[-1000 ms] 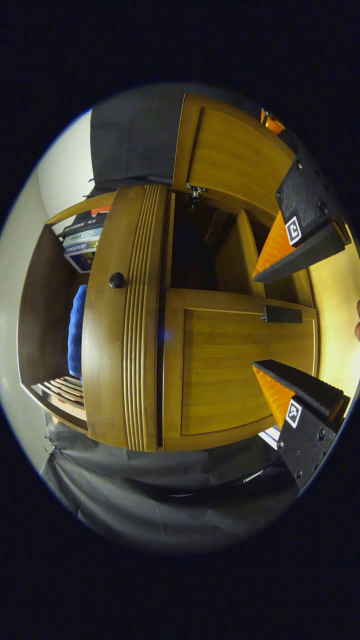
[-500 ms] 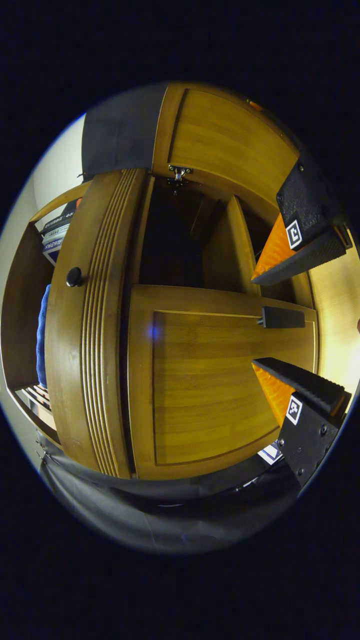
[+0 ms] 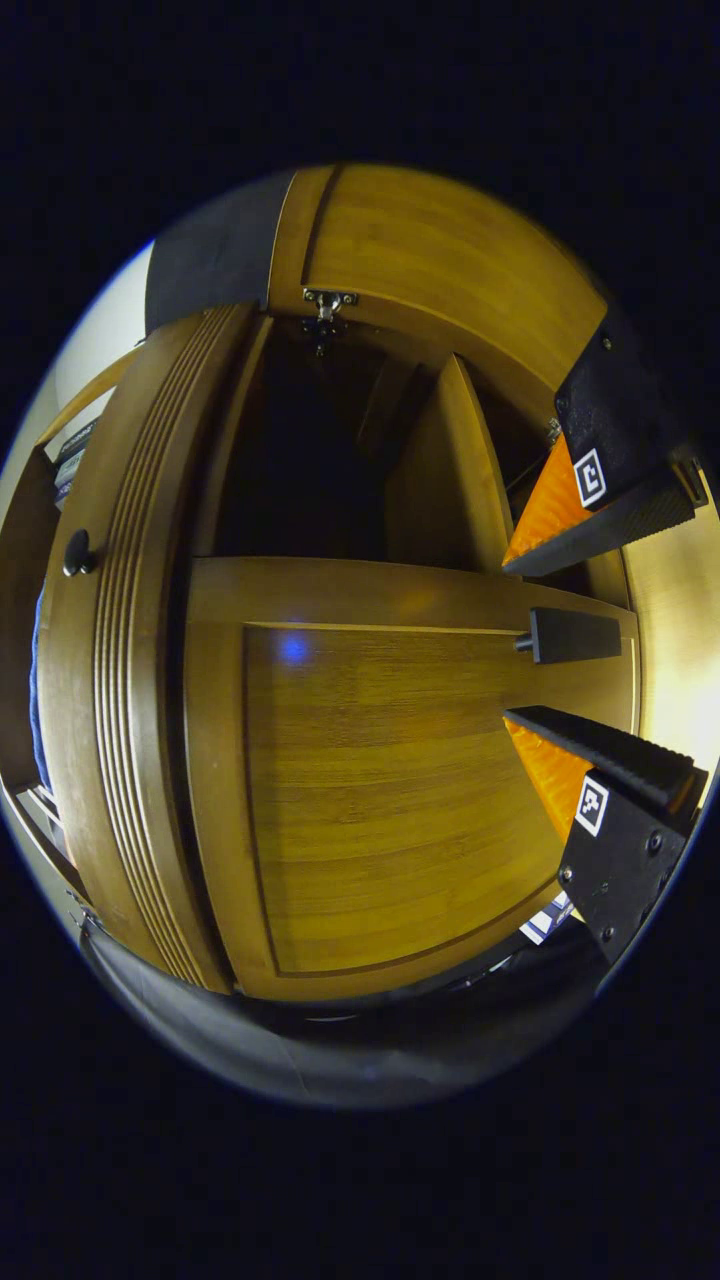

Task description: Open the right door of the double-door shoe cabinet with the right hand, and open the left door with the left hand.

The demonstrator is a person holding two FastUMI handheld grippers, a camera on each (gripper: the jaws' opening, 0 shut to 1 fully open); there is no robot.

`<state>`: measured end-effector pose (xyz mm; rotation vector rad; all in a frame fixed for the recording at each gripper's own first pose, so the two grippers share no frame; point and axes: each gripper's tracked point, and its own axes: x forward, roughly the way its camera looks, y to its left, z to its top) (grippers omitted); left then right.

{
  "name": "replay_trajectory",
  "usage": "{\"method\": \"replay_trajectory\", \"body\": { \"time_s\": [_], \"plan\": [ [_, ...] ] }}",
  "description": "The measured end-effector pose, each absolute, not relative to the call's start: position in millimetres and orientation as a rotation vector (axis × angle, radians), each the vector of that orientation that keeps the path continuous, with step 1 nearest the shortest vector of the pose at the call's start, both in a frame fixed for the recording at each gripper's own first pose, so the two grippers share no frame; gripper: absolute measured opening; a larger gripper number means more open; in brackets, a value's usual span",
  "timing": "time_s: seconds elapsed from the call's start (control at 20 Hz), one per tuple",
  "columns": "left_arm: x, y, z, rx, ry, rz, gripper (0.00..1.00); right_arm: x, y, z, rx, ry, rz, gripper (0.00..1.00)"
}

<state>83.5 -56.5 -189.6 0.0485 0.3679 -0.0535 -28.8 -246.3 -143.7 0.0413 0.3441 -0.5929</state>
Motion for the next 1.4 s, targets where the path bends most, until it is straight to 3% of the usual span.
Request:
{"method": "replay_trajectory", "body": {
  "time_s": [0.1, 0.3, 0.4, 0.55, 0.6, 0.65, 0.7, 0.75, 0.85, 1.4],
  "plan": [
    [87, -57, -196, 0.048, 0.37, -0.051, 0.82, -28, -250, -144, 0.041, 0.349, -0.595, 0.17],
    [95, -53, -210, 0.057, 0.376, -0.03, 0.69, -31, -254, -141, 0.03, 0.346, -0.615, 0.16],
    [100, -53, -215, 0.054, 0.382, -0.025, 0.72, -37, -258, -141, 0.017, 0.343, -0.635, 0.16],
    [101, -51, -216, 0.055, 0.378, -0.006, 0.6, -45, -263, -146, 0.03, 0.348, -0.653, 0.16],
    [102, -53, -217, 0.053, 0.375, -0.013, 0.62, -48, -265, -149, 0.04, 0.353, -0.657, 0.16],
    [100, -55, -217, 0.05, 0.373, -0.024, 0.54, -49, -266, -151, 0.05, 0.357, -0.657, 0.16],
    [101, -59, -217, 0.046, 0.367, -0.036, 0.55, -52, -268, -152, 0.058, 0.358, -0.659, 0.17],
    [100, -58, -217, 0.052, 0.367, -0.028, 0.41, -53, -270, -151, 0.062, 0.358, -0.661, 0.17],
    [100, -57, -218, 0.065, 0.368, -0.024, 0.34, -55, -273, -149, 0.065, 0.354, -0.664, 0.16],
    [62, -57, -208, 0.032, 0.343, -0.038, 0.38, -46, -270, -141, 0.039, 0.35, -0.582, 0.16]
  ]
}}
